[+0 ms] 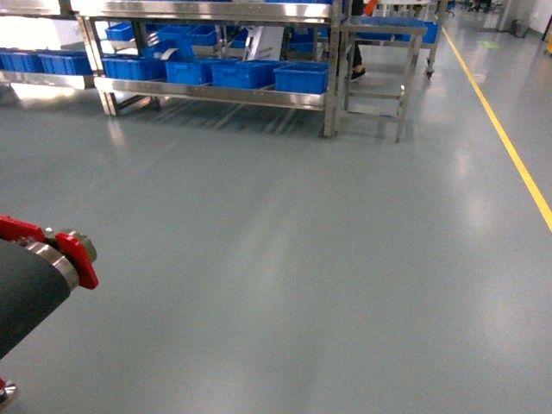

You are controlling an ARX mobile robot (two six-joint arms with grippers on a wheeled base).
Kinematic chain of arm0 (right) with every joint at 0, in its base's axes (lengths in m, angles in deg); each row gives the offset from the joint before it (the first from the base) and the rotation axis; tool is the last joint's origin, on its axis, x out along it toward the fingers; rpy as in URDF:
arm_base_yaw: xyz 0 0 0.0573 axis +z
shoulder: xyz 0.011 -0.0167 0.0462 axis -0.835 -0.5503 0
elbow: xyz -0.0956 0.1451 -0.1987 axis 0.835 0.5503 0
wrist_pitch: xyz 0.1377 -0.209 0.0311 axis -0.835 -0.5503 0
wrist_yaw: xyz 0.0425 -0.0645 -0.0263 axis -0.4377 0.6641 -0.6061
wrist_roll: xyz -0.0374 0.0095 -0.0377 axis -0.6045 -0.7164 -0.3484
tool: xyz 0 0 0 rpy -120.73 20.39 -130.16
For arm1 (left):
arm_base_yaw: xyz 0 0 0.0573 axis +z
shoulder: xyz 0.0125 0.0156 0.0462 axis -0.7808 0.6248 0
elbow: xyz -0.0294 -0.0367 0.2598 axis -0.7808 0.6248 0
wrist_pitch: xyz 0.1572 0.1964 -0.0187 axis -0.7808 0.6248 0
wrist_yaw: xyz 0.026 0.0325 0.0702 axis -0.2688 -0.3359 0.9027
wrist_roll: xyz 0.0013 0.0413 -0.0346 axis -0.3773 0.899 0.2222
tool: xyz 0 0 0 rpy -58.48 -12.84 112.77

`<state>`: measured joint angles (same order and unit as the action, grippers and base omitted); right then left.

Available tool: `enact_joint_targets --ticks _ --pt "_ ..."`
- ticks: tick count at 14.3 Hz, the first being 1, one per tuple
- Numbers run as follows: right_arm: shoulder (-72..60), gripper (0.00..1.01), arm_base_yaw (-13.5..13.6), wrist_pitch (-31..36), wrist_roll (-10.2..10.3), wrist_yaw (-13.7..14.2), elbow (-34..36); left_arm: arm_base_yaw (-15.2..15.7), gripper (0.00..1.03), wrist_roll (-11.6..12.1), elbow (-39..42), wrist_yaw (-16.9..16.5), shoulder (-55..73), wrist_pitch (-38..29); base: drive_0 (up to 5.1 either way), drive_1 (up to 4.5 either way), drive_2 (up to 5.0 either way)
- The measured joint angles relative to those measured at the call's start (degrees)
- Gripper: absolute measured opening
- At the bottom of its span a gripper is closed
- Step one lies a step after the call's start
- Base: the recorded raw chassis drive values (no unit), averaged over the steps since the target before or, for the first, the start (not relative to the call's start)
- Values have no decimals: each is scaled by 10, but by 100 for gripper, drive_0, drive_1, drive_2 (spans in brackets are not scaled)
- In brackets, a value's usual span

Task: Sort blue parts and orange caps into right shelf containers

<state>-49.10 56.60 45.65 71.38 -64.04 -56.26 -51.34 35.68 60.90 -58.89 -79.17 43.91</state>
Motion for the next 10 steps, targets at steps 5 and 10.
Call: enact_joint_targets --ticks 5,10 --pt "0 43 0 0 0 0 0 0 44 0 0 0 0 0 -176 -176 -176" --pt "0 43 0 0 0 0 0 0 44 0 0 0 0 0 -157 -157 -157"
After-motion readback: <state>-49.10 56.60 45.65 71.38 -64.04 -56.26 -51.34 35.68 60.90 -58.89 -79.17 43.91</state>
